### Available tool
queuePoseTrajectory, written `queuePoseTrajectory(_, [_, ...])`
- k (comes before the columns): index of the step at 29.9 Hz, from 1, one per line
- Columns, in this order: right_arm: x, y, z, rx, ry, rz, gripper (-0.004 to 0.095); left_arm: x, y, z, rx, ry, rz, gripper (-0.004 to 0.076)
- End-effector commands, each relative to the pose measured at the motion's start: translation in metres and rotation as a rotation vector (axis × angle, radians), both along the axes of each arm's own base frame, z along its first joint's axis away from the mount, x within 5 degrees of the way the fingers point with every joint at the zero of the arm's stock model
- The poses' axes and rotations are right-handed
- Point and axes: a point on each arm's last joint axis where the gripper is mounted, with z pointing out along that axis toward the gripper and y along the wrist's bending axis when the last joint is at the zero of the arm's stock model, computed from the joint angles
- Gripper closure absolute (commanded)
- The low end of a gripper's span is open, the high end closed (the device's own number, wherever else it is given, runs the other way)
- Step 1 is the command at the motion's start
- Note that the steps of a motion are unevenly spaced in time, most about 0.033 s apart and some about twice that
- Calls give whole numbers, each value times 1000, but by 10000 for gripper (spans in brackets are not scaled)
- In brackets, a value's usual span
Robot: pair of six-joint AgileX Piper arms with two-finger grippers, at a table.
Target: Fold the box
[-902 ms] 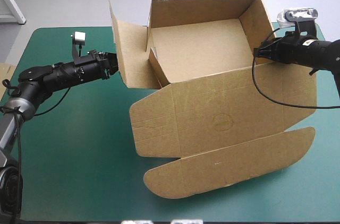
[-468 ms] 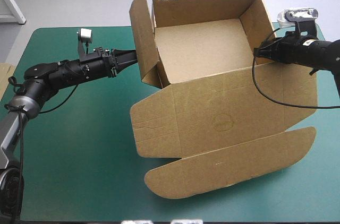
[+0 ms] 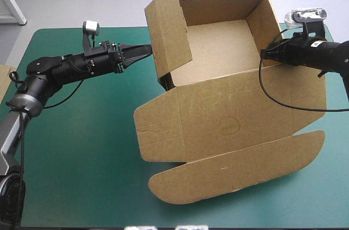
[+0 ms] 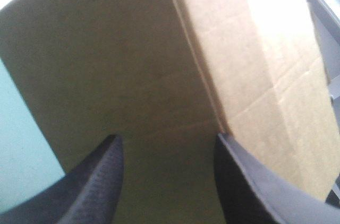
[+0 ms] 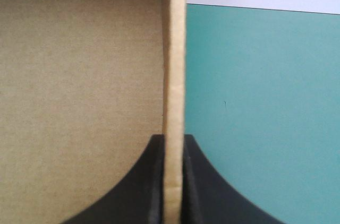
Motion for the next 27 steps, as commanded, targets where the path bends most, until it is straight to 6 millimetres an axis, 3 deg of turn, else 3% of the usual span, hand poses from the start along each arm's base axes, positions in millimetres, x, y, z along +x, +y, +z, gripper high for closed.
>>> queuePoseTrajectory(1, [-10, -1, 27, 41, -116, -33, 908, -18, -3, 44, -188, -95, -96, 339])
queuePoseTrajectory(16, [-11, 0, 26, 53, -100, -24, 908, -18, -11, 52, -194, -85, -92, 339])
queuePoseTrajectory(22, [-12, 11, 23, 40, -75, 19, 908, -18, -27, 51, -84, -89, -84, 339])
queuePoseTrajectory(27, [-11, 19, 21, 10, -63, 19, 908, -19, -28, 53, 0, -82, -81, 338])
